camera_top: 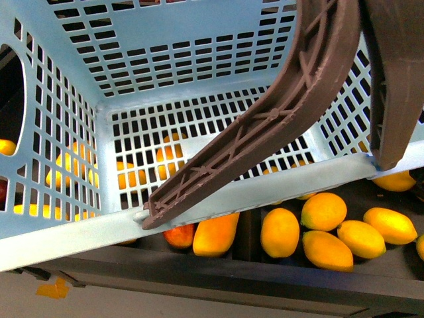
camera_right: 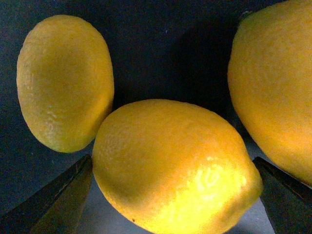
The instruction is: Pick lemon and mango into basket
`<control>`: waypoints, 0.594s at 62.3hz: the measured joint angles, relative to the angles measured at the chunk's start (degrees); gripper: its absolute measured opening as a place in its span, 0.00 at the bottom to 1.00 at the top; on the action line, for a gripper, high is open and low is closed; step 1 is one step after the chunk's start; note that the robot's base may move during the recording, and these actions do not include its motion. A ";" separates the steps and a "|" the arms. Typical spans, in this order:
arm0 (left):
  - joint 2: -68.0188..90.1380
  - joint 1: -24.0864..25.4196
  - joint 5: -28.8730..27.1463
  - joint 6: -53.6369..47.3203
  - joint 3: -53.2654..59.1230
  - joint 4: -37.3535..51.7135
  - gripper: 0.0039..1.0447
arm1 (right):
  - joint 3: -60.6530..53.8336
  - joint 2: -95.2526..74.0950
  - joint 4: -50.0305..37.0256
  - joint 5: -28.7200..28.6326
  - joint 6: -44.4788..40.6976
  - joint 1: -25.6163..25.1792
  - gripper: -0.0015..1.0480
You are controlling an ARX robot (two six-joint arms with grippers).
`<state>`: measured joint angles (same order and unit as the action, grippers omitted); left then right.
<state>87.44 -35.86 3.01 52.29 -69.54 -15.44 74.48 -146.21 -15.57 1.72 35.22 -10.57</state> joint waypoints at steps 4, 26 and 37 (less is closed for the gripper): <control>0.00 0.00 0.00 0.00 0.00 0.00 0.14 | 0.04 0.00 -0.09 -0.04 0.04 -0.26 0.75; 0.00 0.00 -0.04 0.00 0.00 0.00 0.14 | -10.21 6.93 -6.32 -3.06 -4.37 -2.01 0.72; 0.00 0.00 -0.02 0.00 0.00 0.00 0.14 | -24.59 27.67 -11.41 -7.43 -11.78 -4.04 0.71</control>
<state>87.44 -35.86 2.98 52.29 -69.54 -15.44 49.89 -118.54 -26.98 -5.72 23.44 -14.61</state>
